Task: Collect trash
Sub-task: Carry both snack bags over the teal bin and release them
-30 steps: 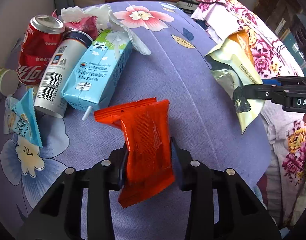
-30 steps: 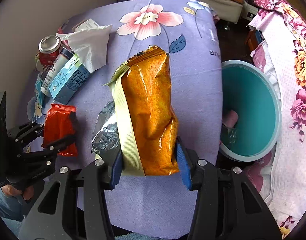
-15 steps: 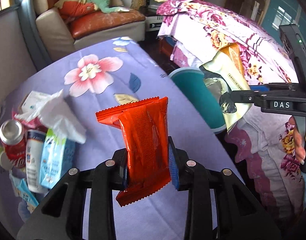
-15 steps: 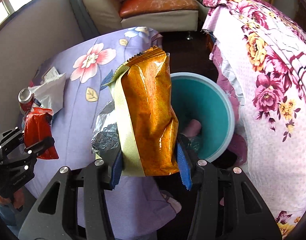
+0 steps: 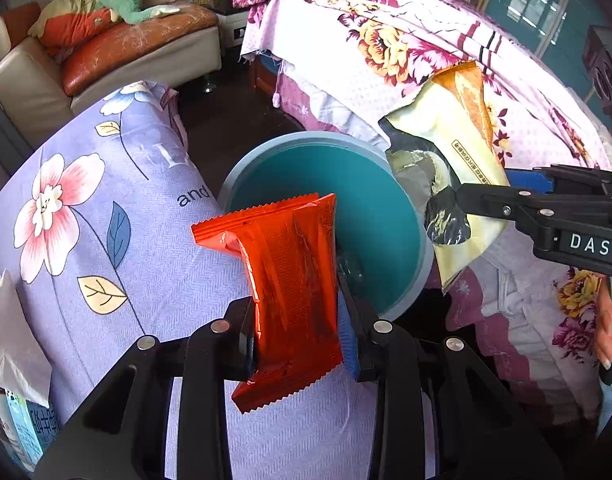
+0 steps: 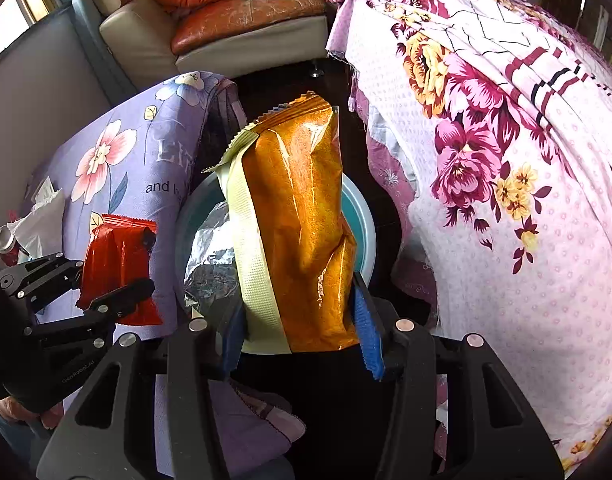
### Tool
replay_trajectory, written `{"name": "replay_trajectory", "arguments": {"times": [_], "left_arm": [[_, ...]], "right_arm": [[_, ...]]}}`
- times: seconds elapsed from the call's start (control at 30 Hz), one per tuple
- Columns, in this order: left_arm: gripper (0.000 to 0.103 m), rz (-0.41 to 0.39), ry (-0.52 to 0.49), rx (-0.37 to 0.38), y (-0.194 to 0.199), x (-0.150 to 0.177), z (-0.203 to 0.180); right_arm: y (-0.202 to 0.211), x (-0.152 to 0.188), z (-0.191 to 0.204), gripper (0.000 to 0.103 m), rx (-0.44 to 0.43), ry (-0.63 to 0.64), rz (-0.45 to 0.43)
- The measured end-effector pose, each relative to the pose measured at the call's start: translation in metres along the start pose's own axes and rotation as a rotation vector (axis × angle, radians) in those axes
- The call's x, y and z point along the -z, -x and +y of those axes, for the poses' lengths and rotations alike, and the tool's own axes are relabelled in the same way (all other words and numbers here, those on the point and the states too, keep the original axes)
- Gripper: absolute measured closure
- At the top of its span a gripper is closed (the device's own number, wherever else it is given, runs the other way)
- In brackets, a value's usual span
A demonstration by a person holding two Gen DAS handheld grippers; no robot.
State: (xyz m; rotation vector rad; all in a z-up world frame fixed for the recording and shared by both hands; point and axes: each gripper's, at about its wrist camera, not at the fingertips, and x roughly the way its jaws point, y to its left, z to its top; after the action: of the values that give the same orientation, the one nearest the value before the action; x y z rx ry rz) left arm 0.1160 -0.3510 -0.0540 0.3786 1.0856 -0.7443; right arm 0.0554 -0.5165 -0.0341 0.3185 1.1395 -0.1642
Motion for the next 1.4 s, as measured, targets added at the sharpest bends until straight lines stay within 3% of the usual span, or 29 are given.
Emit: {"name": "replay_trajectory", "arguments": {"times": [0.17, 0.4, 0.47, 1.03, 1.23, 1.4], "left_arm": [[0.066, 0.001, -0.002, -0.004, -0.011, -0.013, 0.004], [0.020, -0.052, 0.014, -0.047, -0.007, -0.022, 0.013], [0.013, -0.071, 0.018, -0.065, -0.002, -0.021, 0.016], [0.010, -0.062, 0.098, -0.046, 0.013, 0.005, 0.057], [0.010, -0.072, 0.121, -0.043, 0.024, 0.013, 0.068], [0.010, -0.084, 0.139, -0.043, 0.037, 0.024, 0.076]], "right_arm": [[-0.012, -0.004, -0.001, 0.057, 0.016, 0.001, 0.018], [-0.021, -0.012, 0.006, 0.057, 0.029, 0.023, 0.038], [-0.023, -0.013, 0.008, 0.057, 0.030, 0.026, 0.041], [-0.043, -0.017, 0.039, 0.051, 0.028, 0.074, 0.099], [-0.039, -0.018, 0.051, 0.030, 0.018, 0.084, 0.100], [-0.029, -0.018, 0.059, 0.026, 0.018, 0.085, 0.093]]}}
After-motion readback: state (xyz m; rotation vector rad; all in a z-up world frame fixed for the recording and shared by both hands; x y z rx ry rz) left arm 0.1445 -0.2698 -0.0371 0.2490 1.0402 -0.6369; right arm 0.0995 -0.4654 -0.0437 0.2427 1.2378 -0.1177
